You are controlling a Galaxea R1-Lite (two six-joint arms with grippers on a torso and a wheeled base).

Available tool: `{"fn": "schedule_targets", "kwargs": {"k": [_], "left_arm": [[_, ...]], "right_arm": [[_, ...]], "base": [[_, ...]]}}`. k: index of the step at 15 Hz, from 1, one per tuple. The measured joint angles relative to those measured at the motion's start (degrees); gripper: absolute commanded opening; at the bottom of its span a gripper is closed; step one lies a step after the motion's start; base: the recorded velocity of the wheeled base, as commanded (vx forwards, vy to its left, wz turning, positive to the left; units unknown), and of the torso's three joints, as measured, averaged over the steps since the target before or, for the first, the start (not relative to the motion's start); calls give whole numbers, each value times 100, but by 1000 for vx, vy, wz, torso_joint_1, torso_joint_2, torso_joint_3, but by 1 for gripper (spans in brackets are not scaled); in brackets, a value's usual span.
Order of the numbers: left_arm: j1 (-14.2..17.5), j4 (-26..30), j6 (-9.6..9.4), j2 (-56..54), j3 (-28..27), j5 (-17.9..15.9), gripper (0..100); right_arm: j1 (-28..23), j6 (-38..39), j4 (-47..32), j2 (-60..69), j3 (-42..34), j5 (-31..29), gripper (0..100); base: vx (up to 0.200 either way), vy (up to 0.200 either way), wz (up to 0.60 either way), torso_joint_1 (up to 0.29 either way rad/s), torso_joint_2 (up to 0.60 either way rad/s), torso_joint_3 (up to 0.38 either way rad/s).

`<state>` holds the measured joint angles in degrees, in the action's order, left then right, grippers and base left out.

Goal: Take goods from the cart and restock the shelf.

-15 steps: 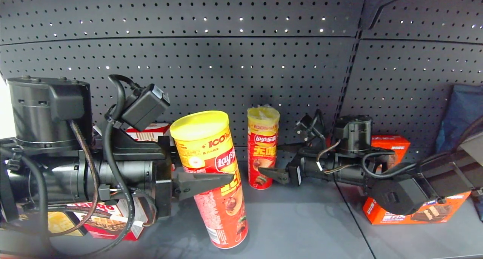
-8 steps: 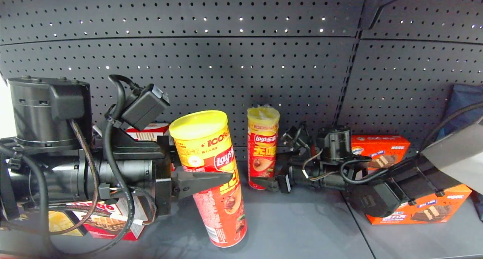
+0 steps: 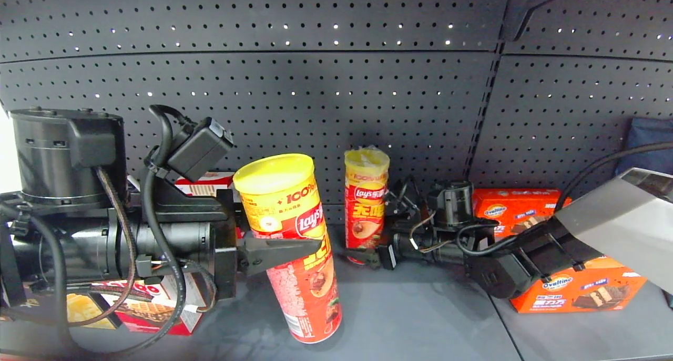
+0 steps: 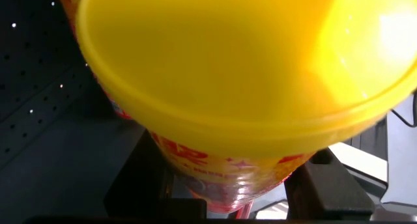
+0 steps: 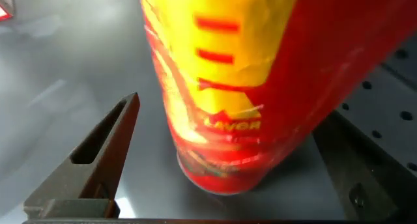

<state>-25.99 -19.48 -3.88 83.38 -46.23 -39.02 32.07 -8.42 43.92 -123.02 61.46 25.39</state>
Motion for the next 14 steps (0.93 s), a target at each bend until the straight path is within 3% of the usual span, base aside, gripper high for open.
{"fn": "schedule_targets", "kwargs": {"k": [1, 2, 14], "left_arm": [[6, 0, 0, -1, 1, 0, 0], [11, -2, 0, -6, 1, -1, 0], [9, -22, 0, -12, 45, -1, 0]], "right_arm": [[1, 0, 4, -66, 41, -2, 100], [4, 0, 77, -124, 63, 2, 0], [67, 30, 393, 223, -289, -88, 0]], "base": [[0, 0, 0, 0, 0, 0], [0, 0, 0, 0, 0, 0], [0, 0, 0, 0, 0, 0]]}}
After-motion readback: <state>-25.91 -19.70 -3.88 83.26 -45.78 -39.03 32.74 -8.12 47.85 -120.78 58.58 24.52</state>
